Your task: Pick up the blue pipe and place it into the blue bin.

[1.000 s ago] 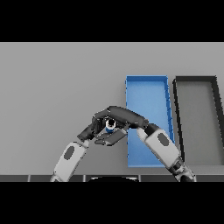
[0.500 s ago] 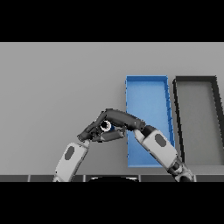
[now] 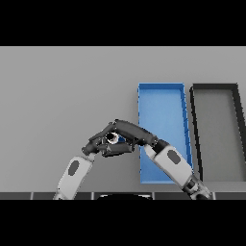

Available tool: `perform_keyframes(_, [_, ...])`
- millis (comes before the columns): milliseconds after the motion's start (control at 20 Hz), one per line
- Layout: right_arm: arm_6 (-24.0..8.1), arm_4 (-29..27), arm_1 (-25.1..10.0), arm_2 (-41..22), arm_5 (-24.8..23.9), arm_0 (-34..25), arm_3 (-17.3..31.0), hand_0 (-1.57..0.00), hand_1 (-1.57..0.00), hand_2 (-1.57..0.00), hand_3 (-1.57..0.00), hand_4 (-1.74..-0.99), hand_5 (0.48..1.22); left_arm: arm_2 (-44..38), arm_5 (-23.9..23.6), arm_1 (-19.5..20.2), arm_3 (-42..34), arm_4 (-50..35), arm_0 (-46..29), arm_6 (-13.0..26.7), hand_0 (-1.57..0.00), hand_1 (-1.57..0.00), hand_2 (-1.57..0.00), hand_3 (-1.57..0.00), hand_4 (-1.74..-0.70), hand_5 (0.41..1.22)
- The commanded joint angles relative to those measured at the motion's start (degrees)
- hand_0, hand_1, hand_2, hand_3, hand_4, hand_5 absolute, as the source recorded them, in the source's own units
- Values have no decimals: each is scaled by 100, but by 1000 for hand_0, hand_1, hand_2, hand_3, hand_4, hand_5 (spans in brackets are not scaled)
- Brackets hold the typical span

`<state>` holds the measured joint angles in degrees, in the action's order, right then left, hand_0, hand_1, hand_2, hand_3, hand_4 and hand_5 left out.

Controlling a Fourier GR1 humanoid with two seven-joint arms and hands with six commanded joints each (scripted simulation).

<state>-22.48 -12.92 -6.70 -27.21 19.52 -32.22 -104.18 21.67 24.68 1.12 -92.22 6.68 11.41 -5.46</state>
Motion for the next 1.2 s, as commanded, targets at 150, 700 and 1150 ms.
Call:
perform_keyframes(150, [-198,89,0,10,-80,17,-72,-1568,-1568,-1568,-1565,-1739,1216,0,-8,-59,-35,253,-76,454,-306,-281,-270,-244,-1047,938])
perform_keyframes(700, [-178,-720,42,252,-267,-95,-190,-1571,-1571,-1571,-1570,-1741,1221,-113,-76,-96,48,202,-39,940,-25,-23,-22,-20,-922,482])
perform_keyframes(1150, [-821,-2496,-416,1727,-947,-2236,279,-1571,-1571,-1571,-1571,-1741,1221,-115,-28,-80,85,199,-50,1140,-3,-2,-2,-2,-905,435])
